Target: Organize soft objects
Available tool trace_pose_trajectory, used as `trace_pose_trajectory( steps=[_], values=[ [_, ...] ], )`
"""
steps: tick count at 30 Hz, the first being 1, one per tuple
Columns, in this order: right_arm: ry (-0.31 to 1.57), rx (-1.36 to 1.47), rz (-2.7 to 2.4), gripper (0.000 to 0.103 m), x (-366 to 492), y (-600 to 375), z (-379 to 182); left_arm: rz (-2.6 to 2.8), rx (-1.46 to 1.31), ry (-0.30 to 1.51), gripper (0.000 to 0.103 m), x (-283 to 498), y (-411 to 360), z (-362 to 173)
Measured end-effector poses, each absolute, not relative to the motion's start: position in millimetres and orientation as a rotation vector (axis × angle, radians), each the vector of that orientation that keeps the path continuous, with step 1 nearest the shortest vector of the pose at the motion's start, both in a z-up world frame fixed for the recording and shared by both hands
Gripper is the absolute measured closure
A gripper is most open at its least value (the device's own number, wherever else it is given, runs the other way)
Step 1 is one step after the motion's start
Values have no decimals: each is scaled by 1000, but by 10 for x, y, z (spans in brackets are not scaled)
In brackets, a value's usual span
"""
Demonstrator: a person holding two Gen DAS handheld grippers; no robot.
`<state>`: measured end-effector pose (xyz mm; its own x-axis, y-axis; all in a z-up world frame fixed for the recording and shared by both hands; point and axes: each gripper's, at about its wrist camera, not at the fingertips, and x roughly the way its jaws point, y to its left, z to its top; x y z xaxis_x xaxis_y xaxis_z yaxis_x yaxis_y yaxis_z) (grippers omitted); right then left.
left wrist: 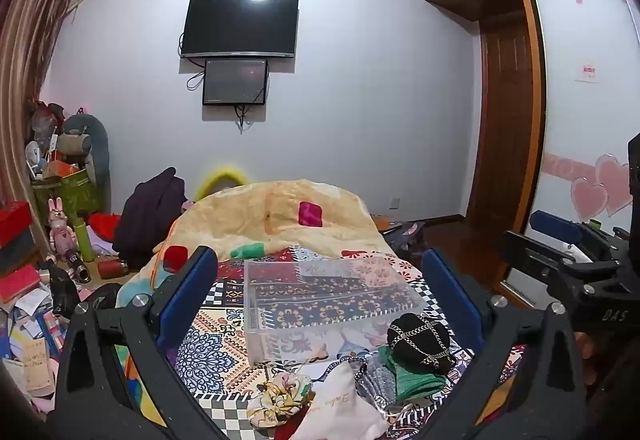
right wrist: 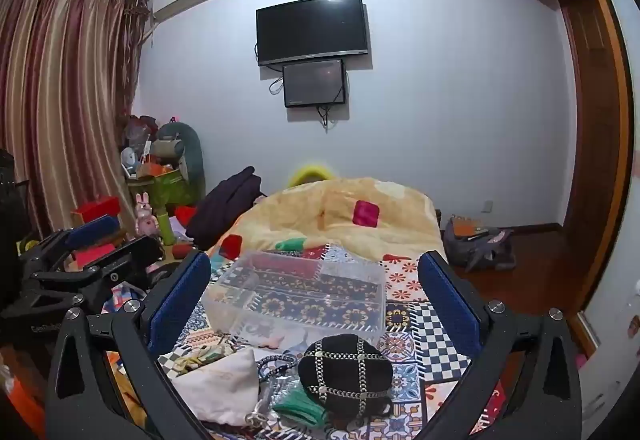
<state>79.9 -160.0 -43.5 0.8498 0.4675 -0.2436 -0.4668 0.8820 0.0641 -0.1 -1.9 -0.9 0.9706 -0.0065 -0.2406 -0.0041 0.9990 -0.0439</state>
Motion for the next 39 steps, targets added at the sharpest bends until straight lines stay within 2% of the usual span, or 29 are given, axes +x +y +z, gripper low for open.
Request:
trace_pose_trajectory(
  steps=[39],
  values=[
    [251,45,503,0,786,-1647,-430,-36,-39,243,0,-19,-88,-22]
  ],
)
